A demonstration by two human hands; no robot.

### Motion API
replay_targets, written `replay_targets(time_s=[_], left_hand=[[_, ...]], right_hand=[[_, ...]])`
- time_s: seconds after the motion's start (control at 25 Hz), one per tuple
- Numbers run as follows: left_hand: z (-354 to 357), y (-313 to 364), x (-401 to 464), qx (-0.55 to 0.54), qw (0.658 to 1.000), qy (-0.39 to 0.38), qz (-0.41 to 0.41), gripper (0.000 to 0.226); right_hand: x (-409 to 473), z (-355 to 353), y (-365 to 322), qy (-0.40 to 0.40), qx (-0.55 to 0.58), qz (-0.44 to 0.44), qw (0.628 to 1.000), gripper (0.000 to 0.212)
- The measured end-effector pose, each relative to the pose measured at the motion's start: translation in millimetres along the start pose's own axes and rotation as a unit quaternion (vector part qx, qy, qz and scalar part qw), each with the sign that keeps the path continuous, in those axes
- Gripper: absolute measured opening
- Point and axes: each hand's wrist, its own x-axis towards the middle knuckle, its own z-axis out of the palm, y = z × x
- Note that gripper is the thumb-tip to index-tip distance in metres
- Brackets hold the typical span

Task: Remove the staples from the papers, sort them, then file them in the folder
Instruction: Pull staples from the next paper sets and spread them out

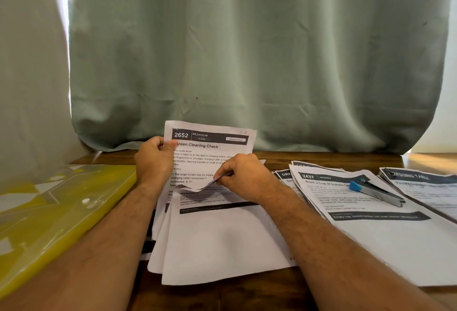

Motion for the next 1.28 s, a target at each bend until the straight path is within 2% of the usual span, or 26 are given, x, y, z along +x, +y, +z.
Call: replay_targets(time_s=[0.2,0.36,0.44,0.48,0.56,0.68,0.76,0.84,0.92,1.0,1.08,1.16,1.28], left_hand=[[0,11,-5,-0.037,0.998,0.039,0.039,0.018],[-7,32,-8,-0.139,0.959,0.189,0.159,0.017],[-8,35,-13,-0.135,0.947,0.197,0.215,0.02],[-6,35,-14,-0.117,0.944,0.188,0.244,0.018],[-4,31,-15,-0.085,0.937,0.16,0.299,0.011],[-3,30,-16,-0.059,0.927,0.113,0.353,0.014],[-2,32,-21,-0.038,0.916,0.084,0.39,0.014],[-1,32,-26,-0.01,0.907,0.063,0.415,0.014],[-1,32,-26,0.024,0.928,0.032,0.369,0.016],[-1,27,-23,0.108,0.959,0.015,0.261,0.011],[-4,19,-20,0.178,0.964,0.027,0.198,0.007],[-6,12,-13,0.148,0.97,0.055,0.185,0.012],[-7,14,-9,0.027,0.971,0.12,0.207,0.02]], right_hand=[[1,1,4,0.004,-0.004,0.011,1.0,0.018],[4,3,9,-0.012,-0.023,0.032,0.999,0.02],[6,2,9,-0.004,-0.035,0.026,0.999,0.026],[6,0,8,0.018,-0.025,0.014,0.999,0.034],[5,-2,2,0.125,0.03,-0.025,0.991,0.046],[3,-9,-7,0.317,0.096,-0.072,0.941,0.049],[3,-13,-7,0.352,0.114,-0.077,0.926,0.047],[7,-12,-2,0.337,0.098,-0.083,0.933,0.031],[9,-9,1,0.333,0.088,-0.082,0.935,0.014],[9,-8,2,0.35,0.102,-0.082,0.928,0.009],[8,-12,1,0.386,0.113,-0.1,0.91,0.009],[6,-14,-2,0.414,0.107,-0.147,0.892,0.011],[0,-15,-13,0.42,0.087,-0.229,0.874,0.014]])
